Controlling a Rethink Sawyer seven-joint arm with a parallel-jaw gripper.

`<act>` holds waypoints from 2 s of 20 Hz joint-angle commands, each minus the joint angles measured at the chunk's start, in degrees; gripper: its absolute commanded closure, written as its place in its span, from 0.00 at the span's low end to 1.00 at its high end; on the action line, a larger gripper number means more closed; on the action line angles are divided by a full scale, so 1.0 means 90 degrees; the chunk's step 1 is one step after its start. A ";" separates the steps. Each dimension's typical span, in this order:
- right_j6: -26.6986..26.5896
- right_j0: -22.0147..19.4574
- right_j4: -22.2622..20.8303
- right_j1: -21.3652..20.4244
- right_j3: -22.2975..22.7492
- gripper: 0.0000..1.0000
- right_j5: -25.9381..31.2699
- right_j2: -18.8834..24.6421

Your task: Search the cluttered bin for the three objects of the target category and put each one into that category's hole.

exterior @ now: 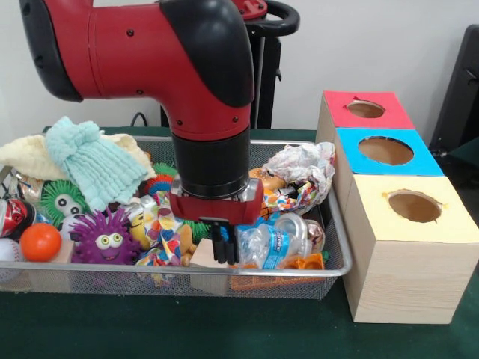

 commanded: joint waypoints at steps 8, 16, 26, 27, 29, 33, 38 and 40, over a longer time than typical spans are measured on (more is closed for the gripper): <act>-0.0347 0.0261 -0.0494 0.0103 -0.0230 1.00 0.0571 -0.0495; -0.0111 0.0462 -0.0458 0.0123 -0.0352 1.00 0.0893 -0.0889; -0.0604 0.0406 -0.0453 0.0134 -0.0257 1.00 0.0648 -0.0805; -0.0613 0.0399 -0.0440 0.0119 -0.0212 1.00 0.0589 -0.0778; -0.0583 0.0385 -0.0434 0.0072 -0.0127 1.00 0.0492 -0.0780; -0.0730 0.0266 -0.0492 0.0100 -0.0037 1.00 0.0148 -0.0665; -0.0988 0.0224 -0.0592 0.0124 -0.0099 1.00 0.0136 -0.0583; -0.0998 0.0219 -0.0570 0.0156 -0.0147 0.00 0.0196 -0.0561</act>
